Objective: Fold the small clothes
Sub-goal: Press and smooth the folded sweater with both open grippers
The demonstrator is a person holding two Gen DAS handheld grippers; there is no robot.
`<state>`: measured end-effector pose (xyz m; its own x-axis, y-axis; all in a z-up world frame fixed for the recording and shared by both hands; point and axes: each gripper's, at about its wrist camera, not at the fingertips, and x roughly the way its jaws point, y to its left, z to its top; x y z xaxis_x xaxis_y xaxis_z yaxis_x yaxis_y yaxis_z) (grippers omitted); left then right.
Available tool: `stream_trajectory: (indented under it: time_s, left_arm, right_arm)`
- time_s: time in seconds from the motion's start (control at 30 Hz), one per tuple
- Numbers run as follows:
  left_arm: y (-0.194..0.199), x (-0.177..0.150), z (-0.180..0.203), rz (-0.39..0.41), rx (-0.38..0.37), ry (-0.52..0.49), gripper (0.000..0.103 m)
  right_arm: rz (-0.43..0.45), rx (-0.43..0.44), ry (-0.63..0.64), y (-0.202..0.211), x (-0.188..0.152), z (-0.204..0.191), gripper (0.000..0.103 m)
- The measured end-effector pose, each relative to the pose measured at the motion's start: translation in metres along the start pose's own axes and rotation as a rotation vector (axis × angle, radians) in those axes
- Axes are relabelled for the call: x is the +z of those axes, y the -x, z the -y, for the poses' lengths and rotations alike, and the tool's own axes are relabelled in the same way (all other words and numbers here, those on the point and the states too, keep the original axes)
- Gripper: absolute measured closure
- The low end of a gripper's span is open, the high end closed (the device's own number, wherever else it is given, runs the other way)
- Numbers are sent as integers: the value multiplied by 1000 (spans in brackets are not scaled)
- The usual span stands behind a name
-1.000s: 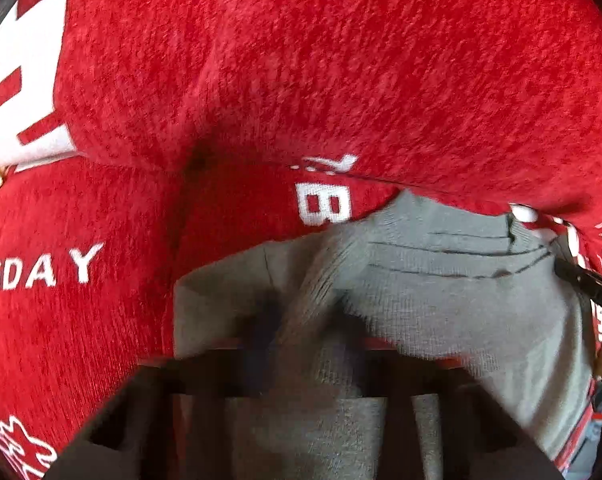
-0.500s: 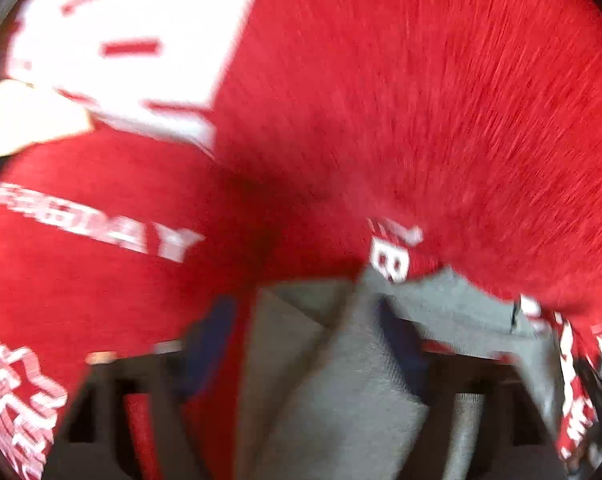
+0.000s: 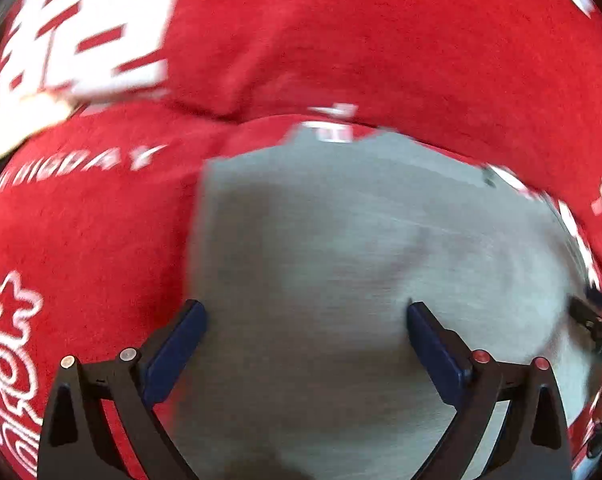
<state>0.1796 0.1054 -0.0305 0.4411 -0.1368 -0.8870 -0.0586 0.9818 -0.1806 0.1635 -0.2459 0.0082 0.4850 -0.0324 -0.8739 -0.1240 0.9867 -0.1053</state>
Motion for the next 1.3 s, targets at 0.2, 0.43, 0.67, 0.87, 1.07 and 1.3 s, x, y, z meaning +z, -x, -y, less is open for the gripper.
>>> stream_trajectory:
  time_s: [0.2, 0.43, 0.67, 0.87, 1.07, 1.3]
  left_arm:
    - [24, -13, -40, -1, 47, 173, 2]
    - [60, -80, 33, 69, -16, 19, 2]
    - [57, -116, 50, 54, 64, -66, 2]
    - [57, -124, 18, 73, 22, -43, 2]
    - [62, -132, -10, 33, 13, 58, 1]
    - [70, -93, 33, 95, -40, 54, 1]
  right_arm:
    - [-41, -40, -309, 17, -30, 101, 23]
    - [126, -141, -299, 79, -48, 15, 18]
    - [82, -115, 9, 48, -71, -102, 18]
    - [73, -77, -142, 45, -83, -46, 18]
    - [123, 34, -290, 58, -109, 25, 18]
    - [206, -42, -445, 82, -84, 28, 16]
